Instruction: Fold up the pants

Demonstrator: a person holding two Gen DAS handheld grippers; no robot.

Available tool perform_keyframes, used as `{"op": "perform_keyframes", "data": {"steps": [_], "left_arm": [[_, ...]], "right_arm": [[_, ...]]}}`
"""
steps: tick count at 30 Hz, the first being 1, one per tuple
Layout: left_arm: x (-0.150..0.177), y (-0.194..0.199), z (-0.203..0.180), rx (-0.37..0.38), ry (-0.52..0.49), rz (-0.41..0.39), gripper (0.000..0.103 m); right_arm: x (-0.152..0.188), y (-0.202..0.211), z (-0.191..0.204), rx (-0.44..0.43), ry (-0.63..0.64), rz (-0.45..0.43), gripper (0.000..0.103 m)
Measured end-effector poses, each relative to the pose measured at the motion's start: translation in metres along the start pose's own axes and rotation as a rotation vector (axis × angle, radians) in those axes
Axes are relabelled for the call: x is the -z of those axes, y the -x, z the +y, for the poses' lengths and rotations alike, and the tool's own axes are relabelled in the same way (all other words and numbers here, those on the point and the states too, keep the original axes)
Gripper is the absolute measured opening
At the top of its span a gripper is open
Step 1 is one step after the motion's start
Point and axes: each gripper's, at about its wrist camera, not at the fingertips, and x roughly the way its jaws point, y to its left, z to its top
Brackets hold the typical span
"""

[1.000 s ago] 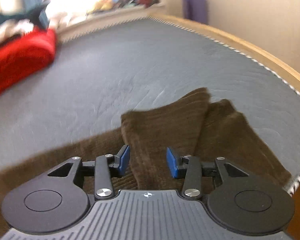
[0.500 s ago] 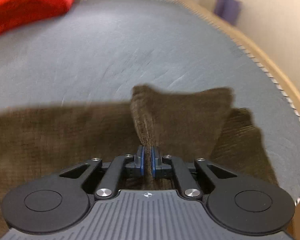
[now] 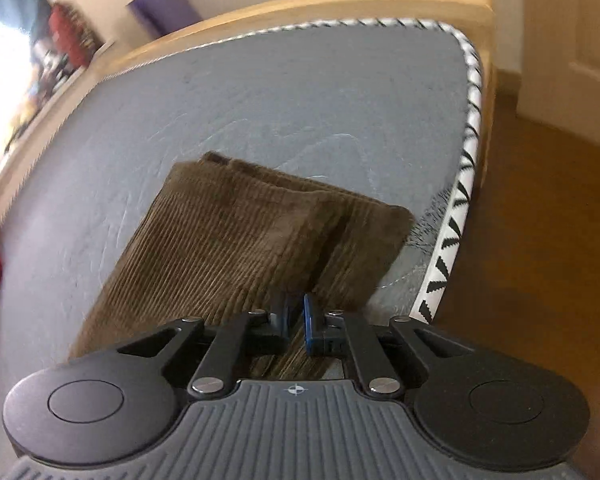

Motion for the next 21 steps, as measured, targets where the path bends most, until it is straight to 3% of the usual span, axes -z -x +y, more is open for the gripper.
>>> {"op": "perform_keyframes", "data": {"steps": [5,7,11,14,17,19,21], "left_arm": [[0.002,0.000,0.001,-0.016,0.005,0.003,0.040],[0.004,0.004,-0.002,-0.006,-0.007,0.004,0.040],[0.010,0.006,-0.008,0.083,-0.043,0.041,0.040],[0.018,0.003,-0.018,0.117,-0.101,0.082,0.040],[0.025,-0.001,-0.027,0.101,-0.166,0.095,0.040],[0.028,-0.006,-0.029,0.057,-0.187,0.111,0.040],[0.030,-0.012,-0.026,-0.040,-0.198,0.133,0.040]], "right_arm": [[-0.015,-0.018,-0.015,-0.110,-0.144,-0.028,0.023],[-0.019,-0.029,-0.016,-0.098,-0.177,-0.026,0.035],[-0.021,-0.042,-0.018,-0.071,-0.237,-0.004,0.035],[-0.024,-0.045,-0.009,-0.067,-0.212,-0.020,0.035],[-0.025,-0.048,-0.005,-0.044,-0.187,-0.033,0.013],[-0.025,-0.048,-0.005,-0.031,-0.165,-0.047,0.008],[-0.026,-0.038,-0.002,-0.018,-0.127,-0.091,0.006]]}}
